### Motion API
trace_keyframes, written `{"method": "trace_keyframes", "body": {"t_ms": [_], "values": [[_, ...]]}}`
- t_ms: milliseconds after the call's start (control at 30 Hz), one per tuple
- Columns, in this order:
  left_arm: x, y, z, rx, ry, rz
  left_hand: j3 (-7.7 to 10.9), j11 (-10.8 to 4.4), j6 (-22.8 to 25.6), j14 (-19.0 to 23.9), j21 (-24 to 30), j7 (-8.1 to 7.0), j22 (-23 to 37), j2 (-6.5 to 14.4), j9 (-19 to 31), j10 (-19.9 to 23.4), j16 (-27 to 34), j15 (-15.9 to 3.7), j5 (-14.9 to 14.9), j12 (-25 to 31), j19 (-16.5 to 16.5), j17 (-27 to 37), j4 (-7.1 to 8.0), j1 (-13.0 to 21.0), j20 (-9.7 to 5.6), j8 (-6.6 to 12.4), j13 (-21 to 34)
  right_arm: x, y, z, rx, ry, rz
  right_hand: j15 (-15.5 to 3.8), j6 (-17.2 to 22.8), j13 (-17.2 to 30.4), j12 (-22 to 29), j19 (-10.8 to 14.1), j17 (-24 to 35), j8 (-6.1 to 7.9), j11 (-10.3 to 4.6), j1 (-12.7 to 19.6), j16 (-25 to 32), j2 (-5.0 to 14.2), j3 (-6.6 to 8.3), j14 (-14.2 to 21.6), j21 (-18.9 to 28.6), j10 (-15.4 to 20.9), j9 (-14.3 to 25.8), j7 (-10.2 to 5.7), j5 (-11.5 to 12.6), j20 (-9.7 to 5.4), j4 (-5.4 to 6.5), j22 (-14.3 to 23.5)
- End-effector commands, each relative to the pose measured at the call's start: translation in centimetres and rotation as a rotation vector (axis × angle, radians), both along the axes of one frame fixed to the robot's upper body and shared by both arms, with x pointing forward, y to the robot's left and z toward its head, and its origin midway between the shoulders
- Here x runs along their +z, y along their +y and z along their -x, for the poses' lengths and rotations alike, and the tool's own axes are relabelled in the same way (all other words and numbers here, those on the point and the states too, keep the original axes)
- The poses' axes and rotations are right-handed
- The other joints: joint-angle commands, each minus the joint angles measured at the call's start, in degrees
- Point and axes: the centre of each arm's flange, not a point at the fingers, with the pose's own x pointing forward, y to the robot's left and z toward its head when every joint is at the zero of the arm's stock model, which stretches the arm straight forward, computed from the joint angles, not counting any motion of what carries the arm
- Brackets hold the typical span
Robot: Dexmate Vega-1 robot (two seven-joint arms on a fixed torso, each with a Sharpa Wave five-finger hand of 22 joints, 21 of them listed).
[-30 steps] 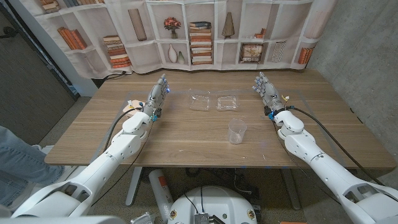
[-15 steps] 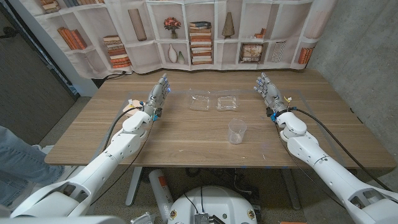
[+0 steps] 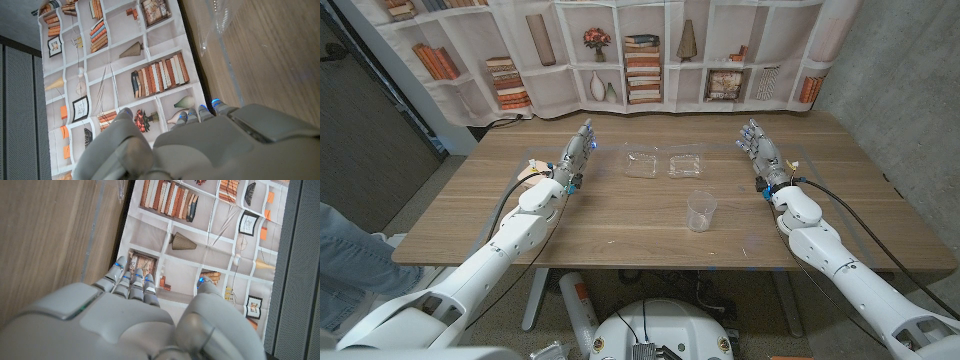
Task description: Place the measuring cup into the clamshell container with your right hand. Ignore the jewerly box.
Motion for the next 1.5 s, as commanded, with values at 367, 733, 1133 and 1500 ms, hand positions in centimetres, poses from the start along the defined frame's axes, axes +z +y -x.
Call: {"method": "trace_keyframes", "body": {"t_ms": [367,733,1133,1500], "values": [[-0.6,0.9,0.0,0.005,-0.004,0.011,0.16,-0.35,-4.0,-10.1,-0.1,-0.20,0.1,0.4,0.2,-3.9,0.3,-0.16,0.0,0.2,-13.2,0.2,-0.55,0.8,-2.41,0.20,0.1,-1.1,-1.3,2.5,-0.029,-0.032,0.001,0.15,0.7,0.1,0.3,0.4,0.2,0.12,-0.32,0.6,0.2,0.17,0.09,0.7,-0.4,0.7,0.2,-0.10,-0.1,-1.47,-0.42,0.3],[-0.2,1.0,0.1,0.004,0.001,-0.002,0.12,-0.31,-3.8,-10.1,-0.1,-0.10,0.2,0.5,0.2,-3.9,0.3,-0.09,0.0,0.2,-13.2,0.2,-0.62,0.9,-2.42,0.23,0.2,-1.5,-1.9,3.0,-0.033,-0.049,0.025,-0.39,1.3,0.1,0.5,1.3,0.2,0.29,-0.74,0.6,0.5,0.25,-0.15,1.9,-0.7,1.7,0.2,-0.52,-0.1,-1.51,-0.58,0.3],[0.3,1.0,0.5,0.006,0.004,-0.020,0.08,-0.36,-3.6,-10.0,-0.1,-0.10,0.2,0.6,0.2,-3.7,0.3,-0.13,-0.1,0.2,-13.1,0.2,-0.68,1.0,-2.44,0.29,0.2,-1.8,-2.6,4.0,-0.031,-0.081,0.050,-0.83,2.1,0.1,0.7,1.9,0.2,0.47,-0.81,0.7,0.6,0.19,-0.25,2.5,-1.0,2.5,0.2,-1.05,-0.1,-1.67,-0.79,0.3],[0.6,0.5,0.8,0.003,-0.005,-0.030,0.04,-0.36,-3.5,-9.9,-0.1,-0.16,0.2,0.8,0.2,-3.6,0.3,-0.06,-0.1,0.2,-13.1,0.2,-0.73,1.1,-2.47,0.27,0.2,-1.9,-3.2,4.7,-0.037,-0.090,0.069,-0.86,2.2,0.2,0.6,2.2,0.2,0.42,-0.94,0.7,0.5,0.23,-0.31,2.6,-1.3,2.6,0.2,-1.14,0.0,-1.70,-0.85,0.3]]}}
